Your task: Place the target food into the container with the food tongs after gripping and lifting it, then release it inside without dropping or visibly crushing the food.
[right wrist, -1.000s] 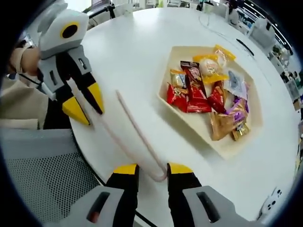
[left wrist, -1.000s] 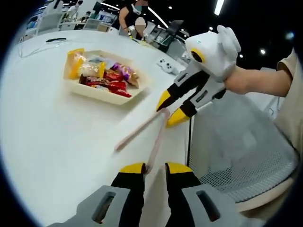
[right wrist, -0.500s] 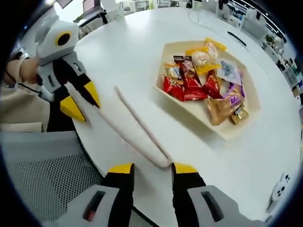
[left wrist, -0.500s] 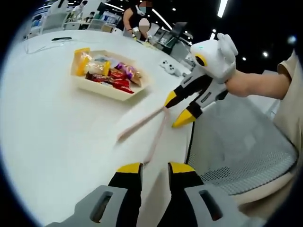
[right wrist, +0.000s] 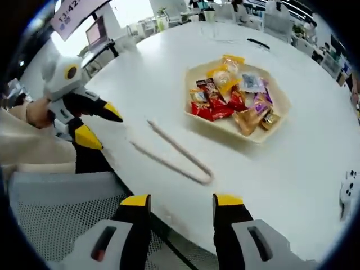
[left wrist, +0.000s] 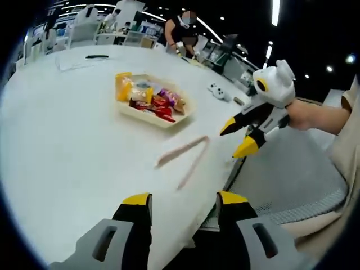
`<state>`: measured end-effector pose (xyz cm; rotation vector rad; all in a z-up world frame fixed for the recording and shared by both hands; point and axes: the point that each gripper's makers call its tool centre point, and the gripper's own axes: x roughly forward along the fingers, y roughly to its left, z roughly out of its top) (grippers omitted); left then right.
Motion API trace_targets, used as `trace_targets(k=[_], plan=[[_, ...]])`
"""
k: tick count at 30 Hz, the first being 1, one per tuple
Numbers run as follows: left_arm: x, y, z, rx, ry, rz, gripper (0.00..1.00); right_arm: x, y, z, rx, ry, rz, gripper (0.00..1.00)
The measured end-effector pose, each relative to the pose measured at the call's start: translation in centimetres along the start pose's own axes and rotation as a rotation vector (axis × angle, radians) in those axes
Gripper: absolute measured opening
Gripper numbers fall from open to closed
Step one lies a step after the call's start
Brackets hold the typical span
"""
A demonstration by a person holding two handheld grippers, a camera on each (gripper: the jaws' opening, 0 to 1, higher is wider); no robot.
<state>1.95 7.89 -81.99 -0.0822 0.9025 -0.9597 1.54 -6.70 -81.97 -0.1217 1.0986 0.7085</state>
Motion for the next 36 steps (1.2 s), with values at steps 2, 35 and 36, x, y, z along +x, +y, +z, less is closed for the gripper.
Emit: trace_targets(k=[2, 35, 36], plan=[[-1.1, -0.1, 0.3, -0.013, -0.036, 0.025, 0.47, -1.1, 0.9, 1.2, 0.072, -0.07, 0.024, 0.57], [-22.5, 0.8, 11.3, 0.085, -0.796, 0.385, 0.84, -15.4, 5.0, 14.6, 0.047, -1.015, -0.049, 0.86], [-23.0, 1.0, 11.2, 0.082, -0.807, 0.4, 0.85, -15.3, 5.0, 14.6, 0.006, -1.007, -0.087, 0.86]])
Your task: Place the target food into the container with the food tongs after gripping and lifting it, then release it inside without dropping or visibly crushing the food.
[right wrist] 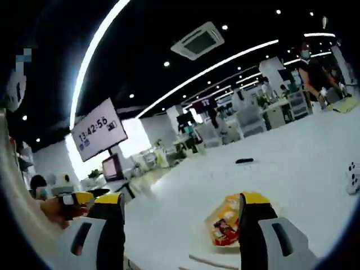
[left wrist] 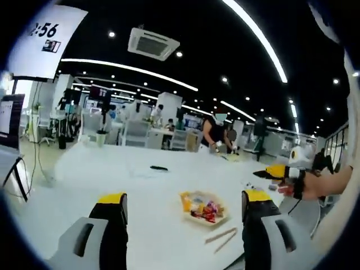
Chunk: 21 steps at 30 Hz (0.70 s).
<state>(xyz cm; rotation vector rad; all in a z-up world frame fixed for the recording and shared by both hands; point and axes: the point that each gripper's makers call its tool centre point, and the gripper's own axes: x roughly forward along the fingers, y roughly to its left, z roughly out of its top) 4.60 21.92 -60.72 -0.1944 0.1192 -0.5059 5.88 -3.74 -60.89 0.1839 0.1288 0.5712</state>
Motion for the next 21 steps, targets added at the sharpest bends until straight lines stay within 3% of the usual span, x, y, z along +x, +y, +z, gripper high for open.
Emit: trace_targets(k=[2, 5, 7, 15, 21], plan=[[-0.7, 0.7, 0.3, 0.009, -0.015, 0.019, 0.85, -0.1, 0.1, 0.1, -0.012, 0.014, -0.027, 0.87], [-0.9, 0.9, 0.4, 0.004, -0.018, 0.029, 0.85, -0.7, 0.2, 1.9, -0.019, -0.058, -0.055, 0.87], [-0.7, 0.7, 0.2, -0.003, -0.016, 0.024, 0.86, -1.0, 0.1, 2.3, -0.022, -0.071, -0.061, 0.87], [0.4, -1.4, 0.1, -0.025, -0.028, -0.01, 0.92, -2.6, -0.6, 3.1, -0.021, -0.096, -0.1, 0.87], [0.4, -2.3, -0.2, -0.031, -0.037, -0.036, 0.91, -3.6, -0.8, 3.2, -0.049, -0.118, -0.122, 0.86]])
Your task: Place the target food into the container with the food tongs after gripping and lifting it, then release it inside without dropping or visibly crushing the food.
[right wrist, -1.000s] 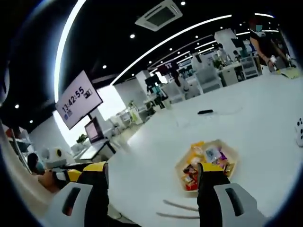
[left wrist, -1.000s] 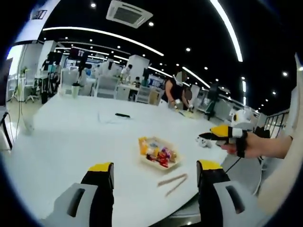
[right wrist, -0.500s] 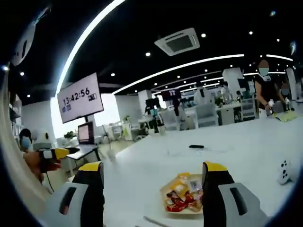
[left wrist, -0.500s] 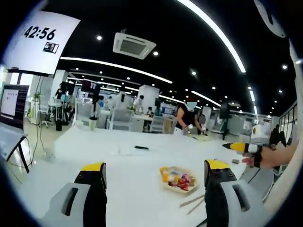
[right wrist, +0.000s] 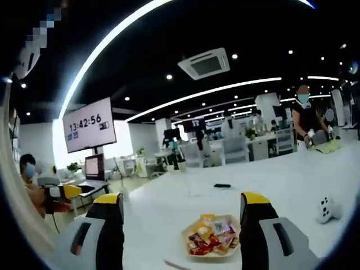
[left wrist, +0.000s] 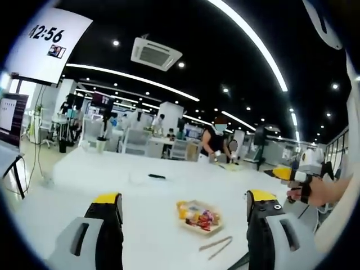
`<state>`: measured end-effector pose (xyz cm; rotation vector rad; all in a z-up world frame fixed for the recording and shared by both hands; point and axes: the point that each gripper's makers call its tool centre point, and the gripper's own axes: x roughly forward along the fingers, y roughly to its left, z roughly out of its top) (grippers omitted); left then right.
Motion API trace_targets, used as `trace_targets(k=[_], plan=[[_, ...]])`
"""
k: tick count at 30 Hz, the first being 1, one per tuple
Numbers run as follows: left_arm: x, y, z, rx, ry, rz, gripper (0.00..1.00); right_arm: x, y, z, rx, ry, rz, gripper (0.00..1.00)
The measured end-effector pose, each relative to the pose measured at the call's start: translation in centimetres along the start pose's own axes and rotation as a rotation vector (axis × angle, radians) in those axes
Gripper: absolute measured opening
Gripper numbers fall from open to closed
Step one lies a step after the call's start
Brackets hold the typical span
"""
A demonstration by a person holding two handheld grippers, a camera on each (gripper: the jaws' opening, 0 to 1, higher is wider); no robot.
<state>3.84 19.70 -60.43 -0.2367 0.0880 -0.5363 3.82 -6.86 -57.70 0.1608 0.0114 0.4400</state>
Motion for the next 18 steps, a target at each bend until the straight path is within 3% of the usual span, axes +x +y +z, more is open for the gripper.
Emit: trace_targets(k=[2, 4, 6, 7, 9, 12, 14, 15, 16, 18], plan=[[-0.1, -0.2, -0.2, -0.002, -0.005, -0.004, 0.91, -0.5, -0.9, -1.2, -0.052, 0.001, -0.04, 0.85], [-0.2, -0.2, -0.9, -0.003, 0.007, 0.0, 0.91, -1.2, -1.9, -3.7, -0.032, 0.066, -0.095, 0.85], [-0.3, -0.2, -1.2, -0.009, 0.013, 0.002, 0.91, -1.4, -1.9, -3.9, -0.037, 0.058, -0.099, 0.85], [-0.5, -0.6, -1.4, -0.004, 0.014, -0.002, 0.91, -1.6, -2.0, -3.2, -0.031, 0.052, -0.109, 0.85], [-0.7, -0.9, -1.6, 0.001, 0.014, -0.006, 0.91, -1.6, -2.1, -0.9, -0.07, -0.059, -0.109, 0.85], [-0.8, -1.2, -1.7, 0.019, -0.003, -0.007, 0.91, -1.8, -2.1, -1.1, -0.066, -0.049, -0.118, 0.84], [-0.9, -1.1, -1.9, 0.019, -0.001, 0.0, 0.91, -2.4, -2.3, -1.1, -0.081, -0.027, -0.155, 0.78], [-0.9, -1.2, -2.0, 0.013, -0.001, 0.001, 0.9, -2.6, -2.3, -0.8, -0.1, -0.036, -0.159, 0.71], [-1.0, -1.3, -2.1, 0.008, -0.001, 0.0, 0.9, -2.7, -2.0, 0.4, -0.15, -0.097, -0.147, 0.69], [-1.2, -1.7, -2.5, 0.01, 0.013, -0.006, 0.91, -2.9, -2.0, 0.4, -0.137, -0.1, -0.159, 0.69]])
